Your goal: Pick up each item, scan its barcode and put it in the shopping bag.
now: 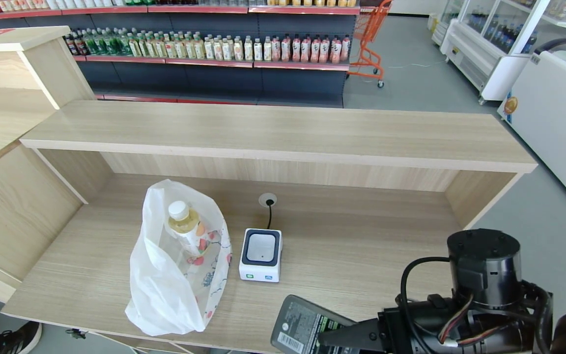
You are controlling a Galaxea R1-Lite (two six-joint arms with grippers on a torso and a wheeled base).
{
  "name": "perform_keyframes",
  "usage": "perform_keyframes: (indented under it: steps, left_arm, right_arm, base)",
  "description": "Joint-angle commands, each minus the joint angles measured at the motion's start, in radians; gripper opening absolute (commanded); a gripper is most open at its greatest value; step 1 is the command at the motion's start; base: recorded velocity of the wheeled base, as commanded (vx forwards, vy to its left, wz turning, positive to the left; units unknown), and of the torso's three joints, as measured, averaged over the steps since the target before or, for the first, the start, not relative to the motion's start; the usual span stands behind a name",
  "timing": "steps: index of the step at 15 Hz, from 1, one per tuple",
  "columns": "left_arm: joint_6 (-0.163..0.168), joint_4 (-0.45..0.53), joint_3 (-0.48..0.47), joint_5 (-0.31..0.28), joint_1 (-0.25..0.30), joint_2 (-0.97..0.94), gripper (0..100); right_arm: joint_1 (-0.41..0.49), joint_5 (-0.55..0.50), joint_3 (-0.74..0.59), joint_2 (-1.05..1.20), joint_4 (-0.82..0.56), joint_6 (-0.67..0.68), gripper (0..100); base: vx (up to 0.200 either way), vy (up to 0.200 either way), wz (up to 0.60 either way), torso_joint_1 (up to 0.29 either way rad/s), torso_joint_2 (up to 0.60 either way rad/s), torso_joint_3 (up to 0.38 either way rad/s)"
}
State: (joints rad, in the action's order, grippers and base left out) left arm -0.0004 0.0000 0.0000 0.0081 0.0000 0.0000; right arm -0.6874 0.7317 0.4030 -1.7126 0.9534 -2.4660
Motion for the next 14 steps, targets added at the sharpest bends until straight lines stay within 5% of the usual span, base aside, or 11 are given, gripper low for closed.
perform_keyframes:
  steps: [1, 14]
  left_arm:
    - [0.000, 0.000, 0.000, 0.000, 0.000, 0.002, 100]
    - [0.000, 0.000, 0.000, 0.001, 0.000, 0.002, 100]
  right_arm:
    - [0.028, 0.000, 0.000, 0.001, 0.034, -0.007, 0]
    - [0.055, 0.041, -0.010, 0.019, 0.074, -0.002, 0]
  base:
    - [0.000, 0.000, 0.00, 0.000, 0.00, 0.000]
    - [0.000, 0.000, 0.00, 0.000, 0.00, 0.000]
